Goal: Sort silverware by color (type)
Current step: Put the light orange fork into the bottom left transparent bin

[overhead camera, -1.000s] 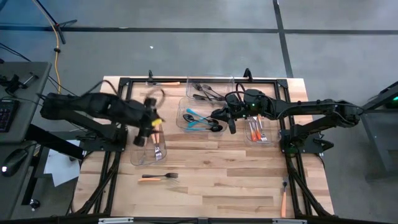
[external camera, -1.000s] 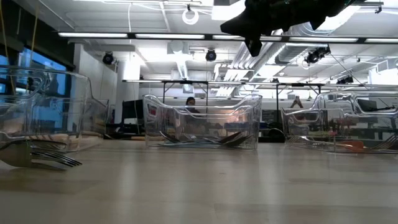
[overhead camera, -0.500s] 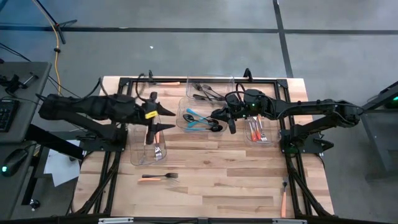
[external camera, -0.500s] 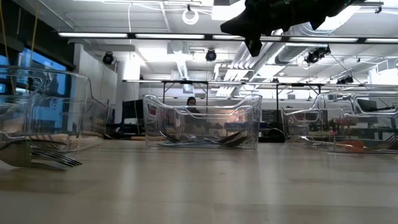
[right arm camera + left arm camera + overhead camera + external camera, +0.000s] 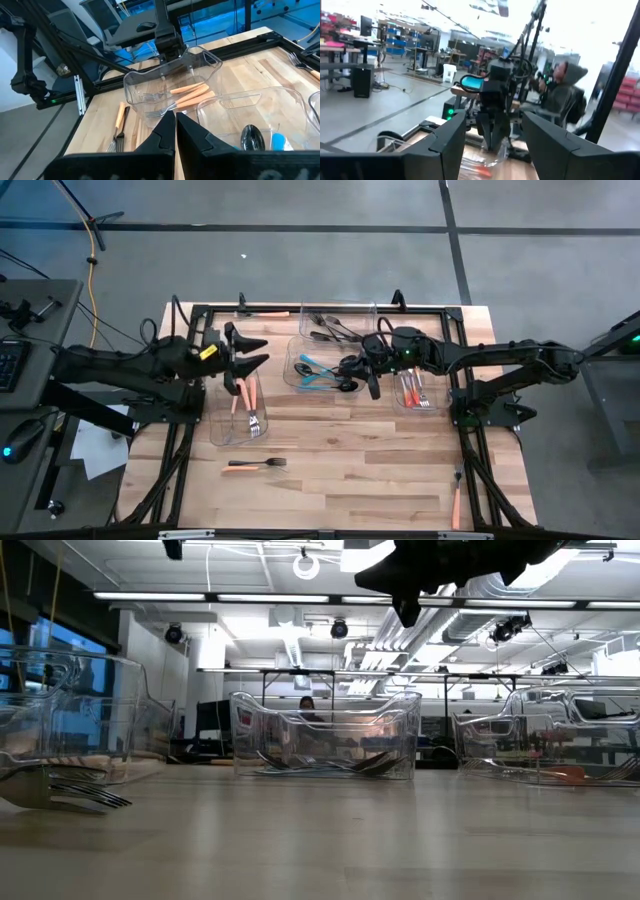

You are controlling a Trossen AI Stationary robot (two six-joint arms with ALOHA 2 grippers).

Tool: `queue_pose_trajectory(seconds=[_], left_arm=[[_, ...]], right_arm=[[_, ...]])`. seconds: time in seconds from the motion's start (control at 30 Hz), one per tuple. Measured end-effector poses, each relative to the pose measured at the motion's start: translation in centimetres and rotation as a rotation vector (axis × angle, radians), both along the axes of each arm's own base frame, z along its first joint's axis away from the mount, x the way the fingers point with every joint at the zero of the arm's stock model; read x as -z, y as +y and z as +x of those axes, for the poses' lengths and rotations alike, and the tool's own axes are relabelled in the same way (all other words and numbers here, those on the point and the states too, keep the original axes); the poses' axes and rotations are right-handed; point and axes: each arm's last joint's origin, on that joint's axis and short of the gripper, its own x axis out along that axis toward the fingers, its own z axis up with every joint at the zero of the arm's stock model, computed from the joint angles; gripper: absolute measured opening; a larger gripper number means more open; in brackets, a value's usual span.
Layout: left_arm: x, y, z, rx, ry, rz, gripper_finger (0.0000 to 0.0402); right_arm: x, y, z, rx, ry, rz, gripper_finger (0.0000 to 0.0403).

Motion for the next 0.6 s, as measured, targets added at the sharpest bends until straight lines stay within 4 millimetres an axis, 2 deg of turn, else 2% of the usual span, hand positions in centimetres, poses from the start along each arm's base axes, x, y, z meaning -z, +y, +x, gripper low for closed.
queue_pose_trajectory(seconds=[0.17,0.6], left_arm=[[1.4,0.2,0.1,0.000,0.012,-0.042,0.0186],[1.4,0.2,0.1,0.001,-0.005,-0.042,0.0186]], right_arm=[[0.0,0.1,0.0,-0.003,0.000,-0.002,0.0000],[0.0,0.1,0.0,-0.003,-0.001,-0.002,0.0000]])
